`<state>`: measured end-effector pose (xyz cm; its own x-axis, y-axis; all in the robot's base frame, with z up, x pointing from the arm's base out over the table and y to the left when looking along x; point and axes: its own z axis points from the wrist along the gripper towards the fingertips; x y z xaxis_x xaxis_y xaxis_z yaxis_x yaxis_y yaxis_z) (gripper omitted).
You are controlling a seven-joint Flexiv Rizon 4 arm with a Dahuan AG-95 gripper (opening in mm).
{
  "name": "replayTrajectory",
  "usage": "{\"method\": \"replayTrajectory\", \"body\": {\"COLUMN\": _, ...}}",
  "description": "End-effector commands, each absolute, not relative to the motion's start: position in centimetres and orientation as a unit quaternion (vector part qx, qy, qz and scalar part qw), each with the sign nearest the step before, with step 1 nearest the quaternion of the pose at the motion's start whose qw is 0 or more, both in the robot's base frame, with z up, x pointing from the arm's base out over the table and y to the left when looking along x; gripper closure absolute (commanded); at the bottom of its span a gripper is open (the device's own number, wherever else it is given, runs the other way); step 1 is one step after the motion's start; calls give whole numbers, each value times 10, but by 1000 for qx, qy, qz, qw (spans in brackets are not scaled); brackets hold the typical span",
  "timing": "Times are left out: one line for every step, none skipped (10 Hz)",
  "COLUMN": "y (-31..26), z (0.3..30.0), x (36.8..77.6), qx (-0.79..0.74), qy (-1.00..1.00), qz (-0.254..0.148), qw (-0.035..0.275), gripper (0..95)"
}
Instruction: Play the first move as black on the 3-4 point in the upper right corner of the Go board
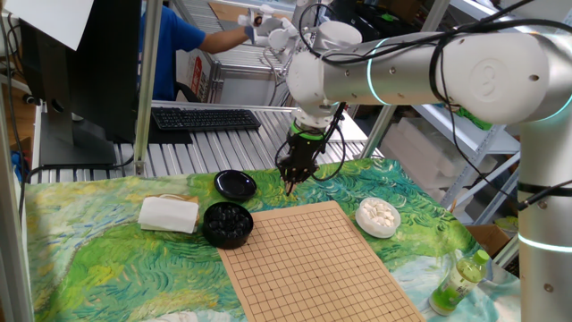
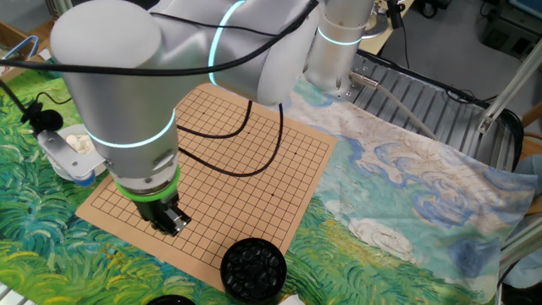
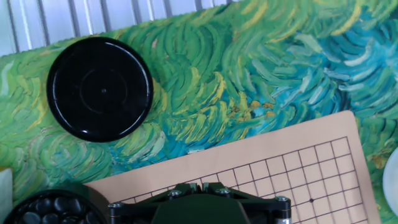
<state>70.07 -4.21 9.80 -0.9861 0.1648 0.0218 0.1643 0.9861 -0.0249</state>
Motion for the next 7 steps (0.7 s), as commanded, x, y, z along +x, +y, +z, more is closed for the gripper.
{"method": "replayTrajectory", "body": {"y": -42, "z": 98, "x": 702, "qx": -94, "qy": -995, "qz": 9, "qw": 15, "gripper": 950}}
{"method": "replayTrajectory", "body": {"y": -42, "z": 98, "x": 702, "qx": -88, "qy": -996, "qz": 11, "qw": 15, "gripper": 950}}
{"method": "replayTrajectory", "body": {"y": -42, "z": 98, "x": 702, "qx": -79, "qy": -997, "qz": 12, "qw": 20, "gripper": 950}}
{"method": "replayTrajectory", "body": {"y": -42, "z": 98, "x": 702, "qx": -70, "qy": -997, "qz": 12, "qw": 29, "gripper": 950}}
{"method": "replayTrajectory", "body": {"y": -42, "z": 98, "x": 702, "qx": -69, "qy": -997, "qz": 1, "qw": 33, "gripper": 950}}
{"method": "replayTrajectory", "body": {"y": -42, "z": 98, "x": 702, "qx": -58, "qy": -997, "qz": -16, "qw": 37, "gripper": 950}}
{"method": "replayTrajectory", "body": {"y": -42, "z": 98, "x": 702, "qx": -49, "qy": -998, "qz": -16, "qw": 45, "gripper": 950}}
